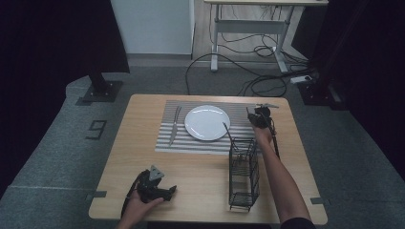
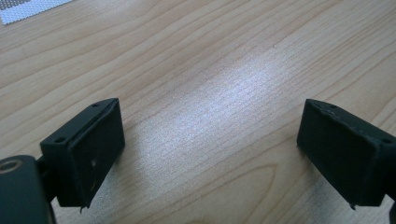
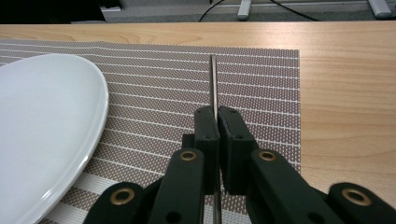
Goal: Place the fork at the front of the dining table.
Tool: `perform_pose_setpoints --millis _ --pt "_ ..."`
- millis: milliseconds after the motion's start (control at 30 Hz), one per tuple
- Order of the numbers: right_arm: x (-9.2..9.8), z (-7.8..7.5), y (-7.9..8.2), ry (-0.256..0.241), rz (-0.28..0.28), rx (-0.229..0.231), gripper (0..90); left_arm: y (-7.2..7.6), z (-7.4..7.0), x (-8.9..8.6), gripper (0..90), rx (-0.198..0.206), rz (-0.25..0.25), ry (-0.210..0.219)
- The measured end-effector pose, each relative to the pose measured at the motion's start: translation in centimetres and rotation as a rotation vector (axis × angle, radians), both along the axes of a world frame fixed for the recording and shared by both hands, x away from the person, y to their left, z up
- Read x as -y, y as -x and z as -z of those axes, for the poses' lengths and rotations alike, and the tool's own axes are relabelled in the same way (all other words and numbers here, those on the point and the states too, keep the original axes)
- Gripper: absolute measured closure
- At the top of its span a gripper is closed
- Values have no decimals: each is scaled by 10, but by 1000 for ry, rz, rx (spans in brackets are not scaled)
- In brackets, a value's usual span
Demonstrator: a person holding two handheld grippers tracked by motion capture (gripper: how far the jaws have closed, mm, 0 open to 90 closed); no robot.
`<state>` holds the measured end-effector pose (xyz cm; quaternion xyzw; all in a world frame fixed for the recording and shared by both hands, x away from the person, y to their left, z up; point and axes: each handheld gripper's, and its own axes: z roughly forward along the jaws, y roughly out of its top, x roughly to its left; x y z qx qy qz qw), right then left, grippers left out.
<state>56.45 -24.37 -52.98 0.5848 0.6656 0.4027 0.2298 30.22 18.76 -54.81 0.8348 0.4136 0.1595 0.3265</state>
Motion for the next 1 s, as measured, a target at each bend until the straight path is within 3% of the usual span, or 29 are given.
perform_pose_setpoints --millis 333,467,600,1000 --pt "3 10 -5 -15 19 -26 865 0 0 0 74 0 0 0" --pt "0 9 -11 13 16 -93 865 0 0 0 74 0 0 0" --pt "-3 9 -12 29 11 -104 864 0 0 0 75 0 -1 0" --pt "4 12 -14 16 27 -156 830 0 0 0 74 0 -1 0"
